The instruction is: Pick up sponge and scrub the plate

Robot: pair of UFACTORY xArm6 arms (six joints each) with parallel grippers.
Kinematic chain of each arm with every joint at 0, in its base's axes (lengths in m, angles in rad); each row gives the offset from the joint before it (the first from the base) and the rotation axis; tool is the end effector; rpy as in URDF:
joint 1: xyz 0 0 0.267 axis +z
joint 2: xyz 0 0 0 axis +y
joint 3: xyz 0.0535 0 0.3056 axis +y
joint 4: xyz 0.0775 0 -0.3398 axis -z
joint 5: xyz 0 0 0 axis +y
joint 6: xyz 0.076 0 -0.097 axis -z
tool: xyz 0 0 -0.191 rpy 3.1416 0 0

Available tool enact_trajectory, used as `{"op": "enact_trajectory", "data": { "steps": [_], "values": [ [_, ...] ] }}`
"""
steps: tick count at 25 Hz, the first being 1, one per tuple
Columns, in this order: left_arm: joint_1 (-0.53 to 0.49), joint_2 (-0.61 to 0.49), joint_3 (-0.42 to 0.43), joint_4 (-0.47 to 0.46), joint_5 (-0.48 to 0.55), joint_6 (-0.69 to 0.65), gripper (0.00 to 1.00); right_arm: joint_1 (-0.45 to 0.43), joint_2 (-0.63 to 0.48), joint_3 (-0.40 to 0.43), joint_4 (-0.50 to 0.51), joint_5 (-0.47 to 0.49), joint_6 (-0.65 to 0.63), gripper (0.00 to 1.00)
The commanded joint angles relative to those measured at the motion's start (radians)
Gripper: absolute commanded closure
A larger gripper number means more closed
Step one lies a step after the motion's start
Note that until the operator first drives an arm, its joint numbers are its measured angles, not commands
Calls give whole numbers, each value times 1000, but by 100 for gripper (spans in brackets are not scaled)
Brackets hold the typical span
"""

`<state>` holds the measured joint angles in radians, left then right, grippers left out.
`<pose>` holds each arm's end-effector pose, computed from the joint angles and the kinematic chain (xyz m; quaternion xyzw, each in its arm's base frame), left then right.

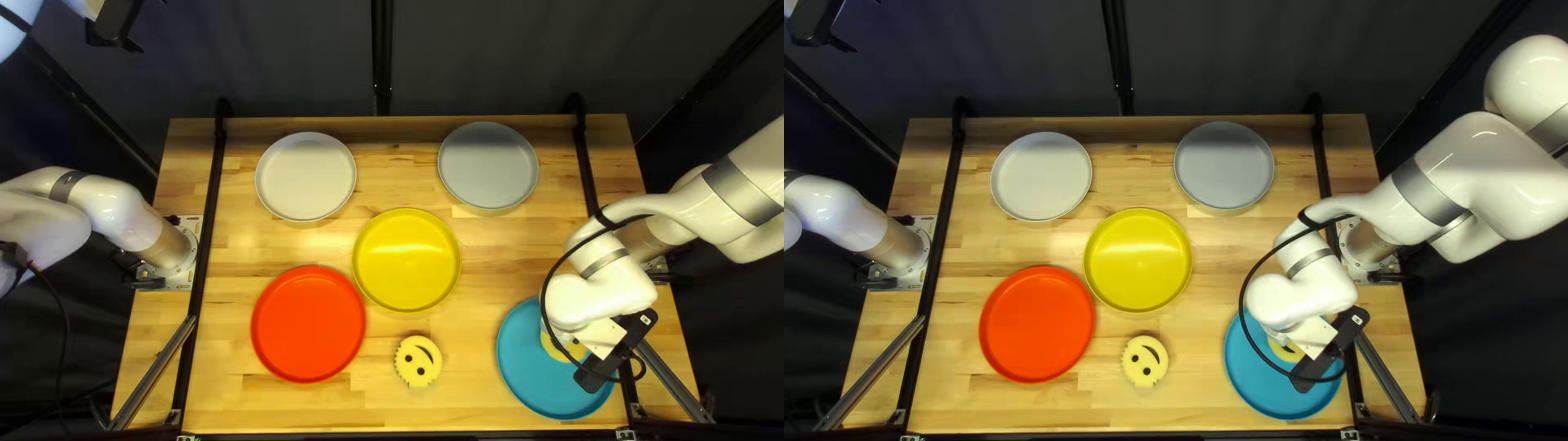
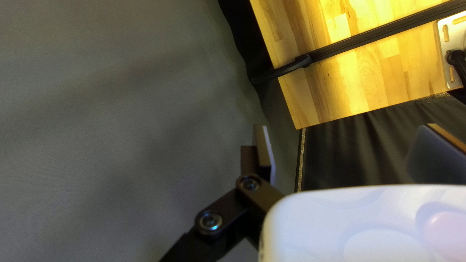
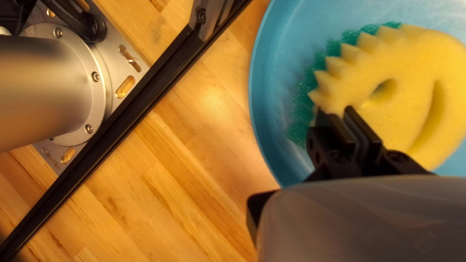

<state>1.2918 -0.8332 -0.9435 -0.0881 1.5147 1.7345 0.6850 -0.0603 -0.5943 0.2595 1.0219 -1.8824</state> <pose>0.0995 0.2569 0.4000 -0.9656 0.2207 -0.0514 0.1278 0.1805 0.2158 0.0610 -0.3591 -0.9105 0.0954 0.1815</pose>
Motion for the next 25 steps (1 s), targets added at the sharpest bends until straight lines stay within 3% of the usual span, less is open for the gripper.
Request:
{"op": "enact_trajectory", "data": {
  "steps": [1, 4, 12, 16, 25],
  "values": [
    [0, 0, 0, 0, 0, 0, 0, 39, 41, -56, 3, 19, 32, 100],
    [0, 0, 0, 0, 0, 0, 0, 45, 73, -118, -4, 37, 62, 100],
    [0, 0, 0, 0, 0, 0, 0, -43, 83, -148, 5, 13, 74, 100],
    [0, 0, 0, 0, 0, 0, 0, -109, 28, -104, 3, -14, 111, 100],
    [0, 0, 0, 0, 0, 0, 0, -272, -255, 67, -52, -39, 336, 100]
  ]
}}
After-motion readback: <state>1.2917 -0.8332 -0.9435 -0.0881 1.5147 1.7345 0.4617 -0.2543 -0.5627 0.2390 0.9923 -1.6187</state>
